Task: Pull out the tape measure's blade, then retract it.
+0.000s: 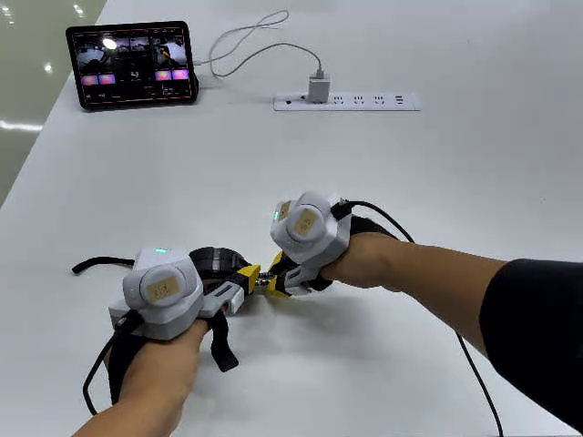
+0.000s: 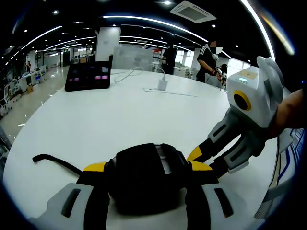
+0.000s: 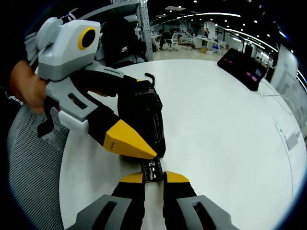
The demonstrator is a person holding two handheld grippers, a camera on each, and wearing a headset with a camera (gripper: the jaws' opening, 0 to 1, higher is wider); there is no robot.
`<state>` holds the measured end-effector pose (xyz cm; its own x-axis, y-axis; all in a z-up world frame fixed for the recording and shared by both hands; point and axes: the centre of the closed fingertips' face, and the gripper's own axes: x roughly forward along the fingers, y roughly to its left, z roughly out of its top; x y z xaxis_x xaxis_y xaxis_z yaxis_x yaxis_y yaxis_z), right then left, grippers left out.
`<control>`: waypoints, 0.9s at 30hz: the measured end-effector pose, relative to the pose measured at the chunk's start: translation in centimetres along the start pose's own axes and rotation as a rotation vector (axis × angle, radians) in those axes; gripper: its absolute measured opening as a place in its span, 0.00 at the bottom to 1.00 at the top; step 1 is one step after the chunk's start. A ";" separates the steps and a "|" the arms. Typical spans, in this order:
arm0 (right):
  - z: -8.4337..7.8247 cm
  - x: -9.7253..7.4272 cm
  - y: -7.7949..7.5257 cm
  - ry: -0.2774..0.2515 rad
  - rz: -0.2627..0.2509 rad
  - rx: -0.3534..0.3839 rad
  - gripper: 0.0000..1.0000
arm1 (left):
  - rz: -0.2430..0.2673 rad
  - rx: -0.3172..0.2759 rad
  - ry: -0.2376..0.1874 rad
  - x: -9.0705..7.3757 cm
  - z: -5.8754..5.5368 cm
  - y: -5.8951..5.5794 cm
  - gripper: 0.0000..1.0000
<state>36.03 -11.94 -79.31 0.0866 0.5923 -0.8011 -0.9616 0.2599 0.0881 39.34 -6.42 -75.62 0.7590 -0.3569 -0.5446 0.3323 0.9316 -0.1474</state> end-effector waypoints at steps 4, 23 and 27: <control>0.1 0.1 0.0 -0.007 -0.001 0.009 0.10 | 0.000 0.000 -0.001 0.0 0.0 0.0 0.60; 0.7 0.6 0.1 -0.024 0.021 0.000 0.10 | -0.003 -0.002 0.001 0.0 0.0 0.1 0.60; 0.9 0.7 0.0 -0.029 0.023 -0.001 0.10 | -0.001 -0.005 0.001 0.0 0.0 0.1 0.60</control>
<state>36.29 -10.79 -79.32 0.0720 0.6202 -0.7811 -0.9636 0.2453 0.1060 39.37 -6.36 -75.68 0.7581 -0.3578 -0.5452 0.3305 0.9315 -0.1517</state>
